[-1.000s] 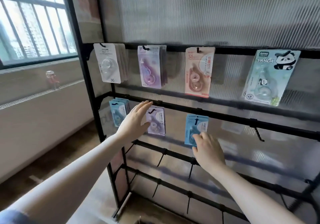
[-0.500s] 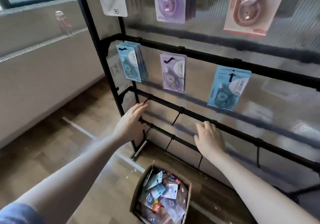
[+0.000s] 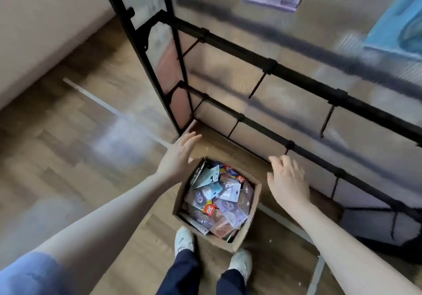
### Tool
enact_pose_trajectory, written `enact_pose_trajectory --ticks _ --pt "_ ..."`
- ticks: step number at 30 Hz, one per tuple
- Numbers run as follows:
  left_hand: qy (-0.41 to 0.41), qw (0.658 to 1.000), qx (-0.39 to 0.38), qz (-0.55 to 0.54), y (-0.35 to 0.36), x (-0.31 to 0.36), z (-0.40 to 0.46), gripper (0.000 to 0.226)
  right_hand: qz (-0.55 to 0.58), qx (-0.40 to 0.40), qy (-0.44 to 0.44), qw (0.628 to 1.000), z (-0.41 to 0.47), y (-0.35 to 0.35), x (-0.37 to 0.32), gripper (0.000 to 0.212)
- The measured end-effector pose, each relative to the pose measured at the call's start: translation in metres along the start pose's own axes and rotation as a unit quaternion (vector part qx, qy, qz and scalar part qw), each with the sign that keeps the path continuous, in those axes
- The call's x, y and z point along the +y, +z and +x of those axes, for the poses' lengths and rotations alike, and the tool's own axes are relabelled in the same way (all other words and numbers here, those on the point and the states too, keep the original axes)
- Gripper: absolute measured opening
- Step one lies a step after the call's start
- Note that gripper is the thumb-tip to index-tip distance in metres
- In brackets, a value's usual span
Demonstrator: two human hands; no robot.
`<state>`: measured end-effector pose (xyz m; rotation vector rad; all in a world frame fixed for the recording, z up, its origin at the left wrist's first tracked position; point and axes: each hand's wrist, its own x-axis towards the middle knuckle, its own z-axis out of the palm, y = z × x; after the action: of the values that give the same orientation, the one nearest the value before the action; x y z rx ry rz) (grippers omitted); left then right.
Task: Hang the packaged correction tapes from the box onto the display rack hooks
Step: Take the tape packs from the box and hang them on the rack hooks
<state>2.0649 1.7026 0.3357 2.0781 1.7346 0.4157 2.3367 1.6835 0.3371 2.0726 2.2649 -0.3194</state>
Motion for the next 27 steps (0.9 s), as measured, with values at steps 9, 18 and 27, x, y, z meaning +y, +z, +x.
enact_pose_trajectory --ticks 9,18,27 --pt "-0.012 0.989 -0.146 0.015 0.14 -0.101 -0.027 0.054 0.011 -0.126 0.069 0.989 -0.008 0.153 -0.002 0.042" --pt "0.016 0.958 -0.273 0.086 0.231 -0.15 0.019 0.068 0.041 -0.184 0.107 0.976 0.012 0.26 0.003 0.04" --pt "0.222 0.88 -0.34 0.245 0.31 -0.156 0.079 0.068 0.109 -0.206 0.143 0.962 0.033 0.33 0.009 0.042"
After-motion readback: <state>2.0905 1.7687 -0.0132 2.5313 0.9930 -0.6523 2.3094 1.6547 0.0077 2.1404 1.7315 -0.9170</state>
